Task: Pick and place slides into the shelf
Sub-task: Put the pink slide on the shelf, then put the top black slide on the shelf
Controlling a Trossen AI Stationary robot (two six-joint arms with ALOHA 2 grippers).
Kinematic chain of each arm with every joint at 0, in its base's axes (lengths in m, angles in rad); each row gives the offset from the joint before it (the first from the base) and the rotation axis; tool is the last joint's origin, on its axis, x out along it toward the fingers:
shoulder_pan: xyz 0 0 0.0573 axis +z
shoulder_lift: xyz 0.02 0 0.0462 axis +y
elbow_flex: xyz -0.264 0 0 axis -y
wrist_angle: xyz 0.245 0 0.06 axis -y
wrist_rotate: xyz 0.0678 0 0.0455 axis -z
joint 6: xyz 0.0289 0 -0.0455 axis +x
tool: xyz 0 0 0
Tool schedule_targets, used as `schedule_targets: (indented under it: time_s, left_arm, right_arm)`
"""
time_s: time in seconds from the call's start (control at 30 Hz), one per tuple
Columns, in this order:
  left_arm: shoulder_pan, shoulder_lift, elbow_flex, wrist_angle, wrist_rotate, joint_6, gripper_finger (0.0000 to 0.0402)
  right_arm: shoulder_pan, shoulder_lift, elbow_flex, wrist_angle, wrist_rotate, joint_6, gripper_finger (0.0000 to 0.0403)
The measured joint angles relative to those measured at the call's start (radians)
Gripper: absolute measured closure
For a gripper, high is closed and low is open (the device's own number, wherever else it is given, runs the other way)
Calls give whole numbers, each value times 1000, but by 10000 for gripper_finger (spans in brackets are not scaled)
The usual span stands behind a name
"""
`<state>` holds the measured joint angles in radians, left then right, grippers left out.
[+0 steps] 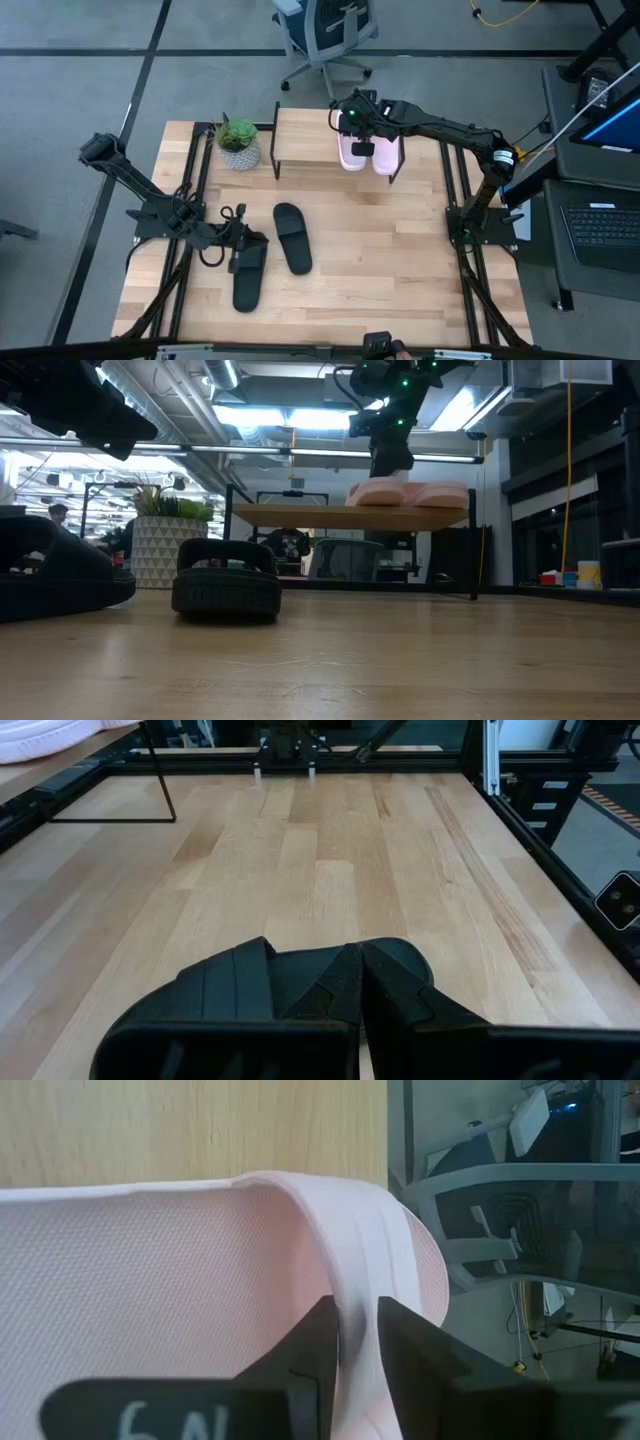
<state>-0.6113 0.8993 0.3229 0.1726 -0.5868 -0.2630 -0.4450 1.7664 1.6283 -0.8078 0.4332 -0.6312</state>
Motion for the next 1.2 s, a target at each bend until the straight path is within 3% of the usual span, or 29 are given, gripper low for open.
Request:
schedule_targets:
  time_s: [1.2]
  left_arm:
    - [0, 0, 0, 0, 1, 1, 401]
  right_arm:
    - [37, -16, 38, -50, 2, 2, 322]
